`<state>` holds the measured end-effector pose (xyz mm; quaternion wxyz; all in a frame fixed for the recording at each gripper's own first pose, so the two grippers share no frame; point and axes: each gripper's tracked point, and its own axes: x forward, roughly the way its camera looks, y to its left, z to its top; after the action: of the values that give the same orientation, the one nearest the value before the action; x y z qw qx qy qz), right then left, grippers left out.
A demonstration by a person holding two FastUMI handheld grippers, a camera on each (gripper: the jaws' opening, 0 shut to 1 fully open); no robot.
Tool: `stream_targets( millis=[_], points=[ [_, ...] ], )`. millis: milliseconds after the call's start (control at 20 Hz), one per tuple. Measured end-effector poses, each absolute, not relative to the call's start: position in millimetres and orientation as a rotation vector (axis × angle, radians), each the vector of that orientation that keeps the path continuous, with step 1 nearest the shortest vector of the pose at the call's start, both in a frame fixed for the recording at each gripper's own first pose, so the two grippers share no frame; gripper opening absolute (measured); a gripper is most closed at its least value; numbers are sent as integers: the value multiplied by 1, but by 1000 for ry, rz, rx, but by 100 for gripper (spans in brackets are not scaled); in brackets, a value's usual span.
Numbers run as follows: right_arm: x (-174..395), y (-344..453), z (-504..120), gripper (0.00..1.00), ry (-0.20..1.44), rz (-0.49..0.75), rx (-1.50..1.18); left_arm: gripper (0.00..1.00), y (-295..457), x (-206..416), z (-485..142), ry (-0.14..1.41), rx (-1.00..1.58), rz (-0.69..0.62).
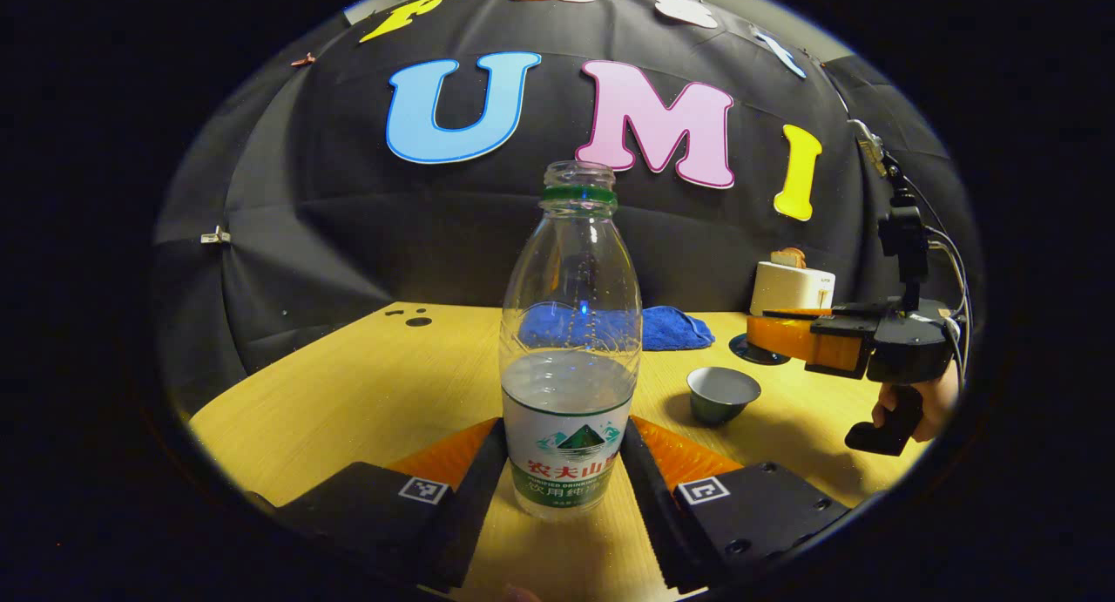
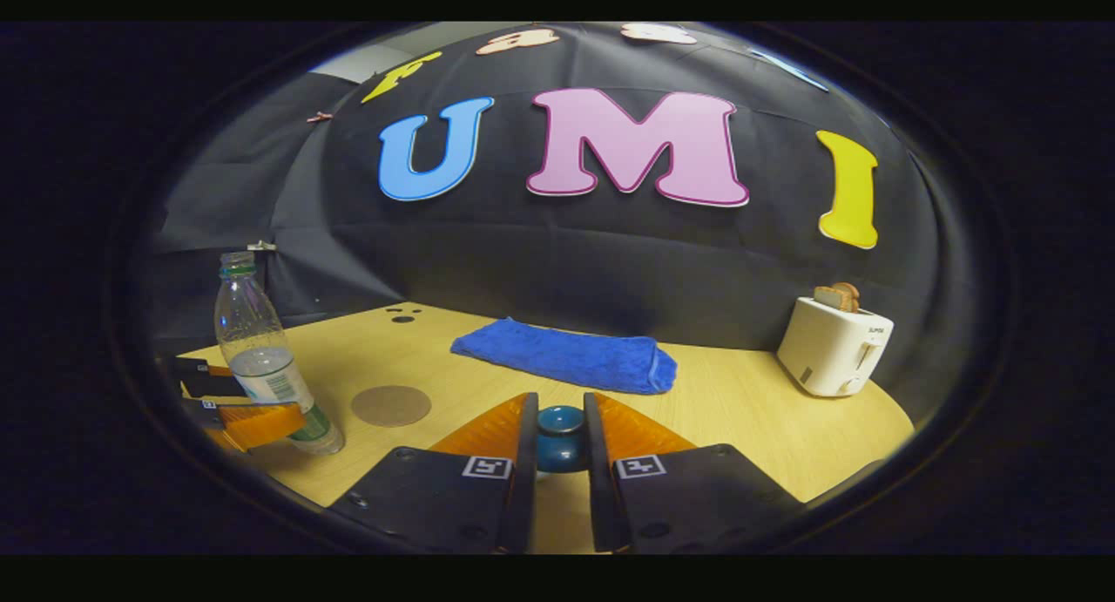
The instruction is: Open the teacup lid with one hand, grasp the water bottle and pour water into the teacup with the other hand; after pouring, place the water bottle on the coaster and then close the teacup lid.
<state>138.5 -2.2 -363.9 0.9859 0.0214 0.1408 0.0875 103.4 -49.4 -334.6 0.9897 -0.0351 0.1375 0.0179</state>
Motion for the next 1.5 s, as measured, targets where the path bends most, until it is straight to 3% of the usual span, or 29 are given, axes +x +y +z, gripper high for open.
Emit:
stream_targets(
  millis=[200,250,300,550,600,1300,1350,1400,1500],
  points=[
    [136,-25,-360,29,272,142,22,77,-45,106,-336,292,-7,30],
    [134,-33,-360,34,272,134,14,77,-41,106,-335,299,33,33],
    [131,-41,-360,29,274,125,4,77,-35,108,-331,305,81,39],
    [120,-76,-362,29,278,83,2,72,-19,128,-317,336,398,17],
    [119,-83,-362,28,277,75,-4,76,-20,133,-314,344,456,5],
    [101,-141,-366,29,261,18,-17,75,-34,189,-323,407,1094,-76],
    [100,-144,-366,24,260,15,-23,75,-36,191,-320,395,1139,-80],
    [99,-146,-366,29,260,15,-25,75,-36,192,-317,384,1181,-83],
    [98,-150,-365,29,256,13,-27,75,-39,196,-315,368,1239,-95]
  ],
)
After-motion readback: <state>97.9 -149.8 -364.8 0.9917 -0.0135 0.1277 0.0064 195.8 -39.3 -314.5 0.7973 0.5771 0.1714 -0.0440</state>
